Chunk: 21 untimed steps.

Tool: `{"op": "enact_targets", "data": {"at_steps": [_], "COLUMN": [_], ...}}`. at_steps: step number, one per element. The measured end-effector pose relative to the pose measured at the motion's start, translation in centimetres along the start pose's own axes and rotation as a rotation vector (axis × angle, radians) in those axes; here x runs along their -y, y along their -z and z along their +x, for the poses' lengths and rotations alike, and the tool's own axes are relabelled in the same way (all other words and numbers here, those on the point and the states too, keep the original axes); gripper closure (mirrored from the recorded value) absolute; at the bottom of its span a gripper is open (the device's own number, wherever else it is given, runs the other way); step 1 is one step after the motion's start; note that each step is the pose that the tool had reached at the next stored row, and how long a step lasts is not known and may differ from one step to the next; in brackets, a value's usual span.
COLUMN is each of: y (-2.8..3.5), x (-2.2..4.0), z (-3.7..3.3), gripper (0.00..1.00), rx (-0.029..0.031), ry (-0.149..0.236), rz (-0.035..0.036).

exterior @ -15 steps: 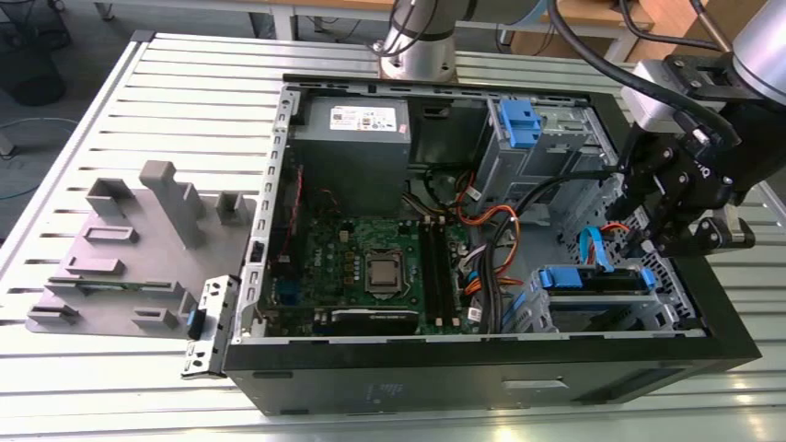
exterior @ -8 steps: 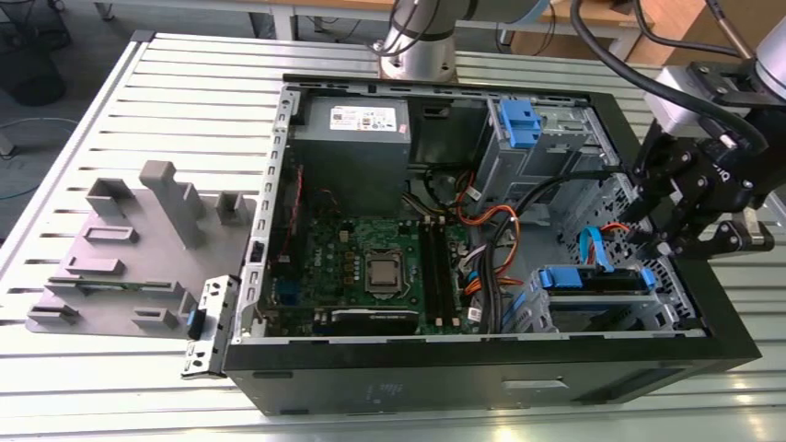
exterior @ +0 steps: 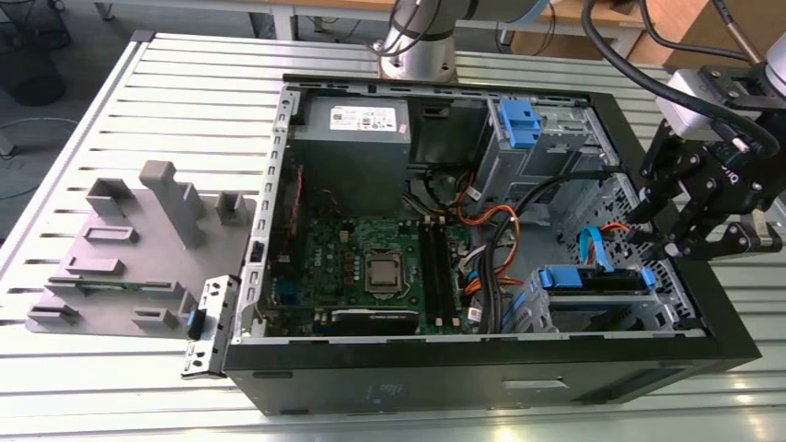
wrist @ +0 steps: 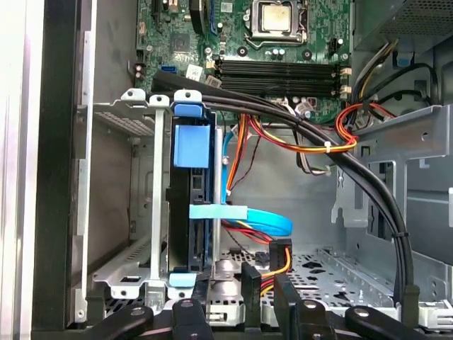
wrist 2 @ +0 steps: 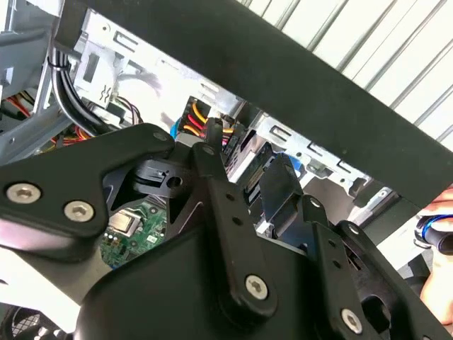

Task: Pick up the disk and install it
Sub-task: 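Insert the second disk wire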

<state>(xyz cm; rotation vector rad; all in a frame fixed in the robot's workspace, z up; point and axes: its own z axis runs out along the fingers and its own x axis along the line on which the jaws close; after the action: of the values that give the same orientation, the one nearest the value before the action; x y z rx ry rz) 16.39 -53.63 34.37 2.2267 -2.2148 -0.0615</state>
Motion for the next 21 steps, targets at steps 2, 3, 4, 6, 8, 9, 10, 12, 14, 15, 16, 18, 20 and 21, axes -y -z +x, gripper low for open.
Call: {"op": "enact_targets", "data": {"at_steps": [2, 3, 4, 6, 8, 9, 10, 12, 14, 15, 16, 18, 20, 21], "y": [0.00, 0.00, 0.00, 0.00, 0.00, -0.01, 0.00, 0.00, 0.00, 0.00, -0.01, 0.00, 0.00, -0.01], "x": [0.00, 0.00, 0.01, 0.01, 0.01, 0.01, 0.01, 0.02, 0.02, 0.02, 0.02, 0.02, 0.02, 0.03], "z": [0.00, 0.00, 0.00, 0.00, 0.00, 0.00, 0.00, 0.00, 0.00, 0.00, 0.00, 0.01, 0.00, 0.00], "gripper": [0.52, 0.52, 0.52, 0.52, 0.59, 0.59, 0.59, 0.66, 0.66, 0.67, 0.74, 0.74, 0.80, 0.80], "rx": [-0.0001, -0.0001, 0.0000, 0.0000, 0.0000, 0.0000, 0.0000, 0.0000, 0.0000, 0.0000, 0.0000, 0.0000, 0.0000, 0.0000], "ry": [0.000, 0.000, 0.000, 0.000, 0.000, 0.000, 0.000, 0.000, 0.000, 0.000, 0.000, 0.000, 0.000, 0.000], "rz": [0.0000, 0.0000, 0.0000, 0.0000, -0.0001, 0.0000, 0.0000, 0.0000, 0.0000, 0.0000, 0.0000, 0.0000, 0.0000, 0.0000]}}
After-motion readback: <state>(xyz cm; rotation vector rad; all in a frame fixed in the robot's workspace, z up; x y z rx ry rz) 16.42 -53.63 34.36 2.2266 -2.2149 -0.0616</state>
